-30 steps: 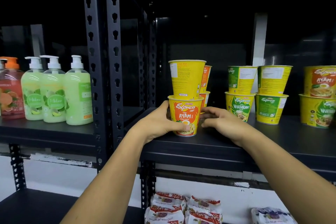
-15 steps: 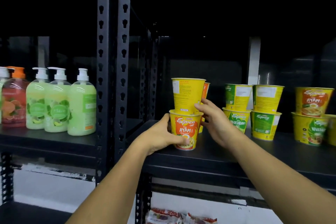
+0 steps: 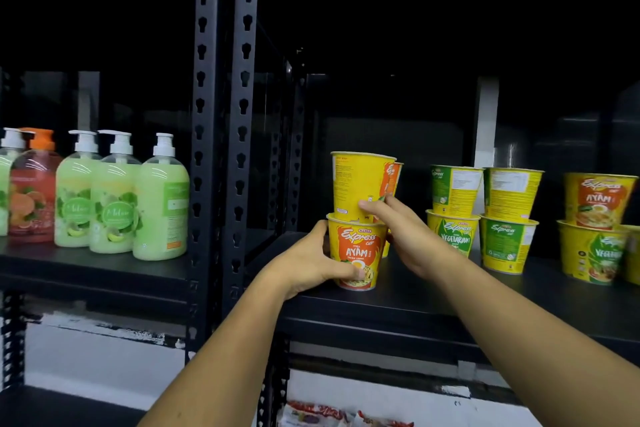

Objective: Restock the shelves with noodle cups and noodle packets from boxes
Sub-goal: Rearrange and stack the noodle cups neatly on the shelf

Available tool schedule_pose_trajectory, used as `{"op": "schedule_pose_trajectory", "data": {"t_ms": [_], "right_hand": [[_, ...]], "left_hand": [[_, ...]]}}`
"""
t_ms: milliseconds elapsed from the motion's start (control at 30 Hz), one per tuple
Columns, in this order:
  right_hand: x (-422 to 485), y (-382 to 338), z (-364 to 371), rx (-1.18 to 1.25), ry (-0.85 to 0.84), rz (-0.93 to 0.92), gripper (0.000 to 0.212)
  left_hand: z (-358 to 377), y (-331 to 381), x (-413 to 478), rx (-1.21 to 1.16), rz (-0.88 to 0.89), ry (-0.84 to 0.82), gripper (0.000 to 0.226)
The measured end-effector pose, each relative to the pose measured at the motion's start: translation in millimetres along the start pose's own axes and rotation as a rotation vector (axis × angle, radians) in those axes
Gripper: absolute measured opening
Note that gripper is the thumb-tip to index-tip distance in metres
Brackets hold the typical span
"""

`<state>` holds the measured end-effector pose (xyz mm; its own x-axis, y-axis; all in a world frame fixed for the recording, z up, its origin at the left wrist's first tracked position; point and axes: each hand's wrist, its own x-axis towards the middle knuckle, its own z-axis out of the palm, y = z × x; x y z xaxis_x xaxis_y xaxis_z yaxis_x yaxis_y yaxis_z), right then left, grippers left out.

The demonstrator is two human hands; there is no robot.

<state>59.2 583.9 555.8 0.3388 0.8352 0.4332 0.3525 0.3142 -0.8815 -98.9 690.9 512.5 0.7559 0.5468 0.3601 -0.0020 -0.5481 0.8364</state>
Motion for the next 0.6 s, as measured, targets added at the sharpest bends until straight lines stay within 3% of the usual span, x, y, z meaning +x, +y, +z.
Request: {"op": "schedule_pose_trajectory", "data": {"t_ms": [267, 400, 500, 600], "right_hand": [[-2.5, -6.9, 2.6, -0.042, 0.100, -0.077, 0.100], [-4.5, -5.6, 2.0, 0.014, 0.031, -0.036, 0.072], [-3.2, -3.7, 1.4, 0.043, 0.049, -0.051, 0.067], [-2.6, -4.4, 3.7, -0.012, 0.054, -0.060, 0.083]], "left_hand": [[-0.3, -1.6, 0.8, -0.006, -0.004, 0.002, 0.090], [0.0, -1.8, 1.0, 0.005, -0.011, 0.008, 0.091], [0.4, -1.7, 2.1, 0.012, -0.013, 0.009, 0.092], [0.3, -0.6, 1.9, 0.019, -0.015, 0.007, 0.091]]}}
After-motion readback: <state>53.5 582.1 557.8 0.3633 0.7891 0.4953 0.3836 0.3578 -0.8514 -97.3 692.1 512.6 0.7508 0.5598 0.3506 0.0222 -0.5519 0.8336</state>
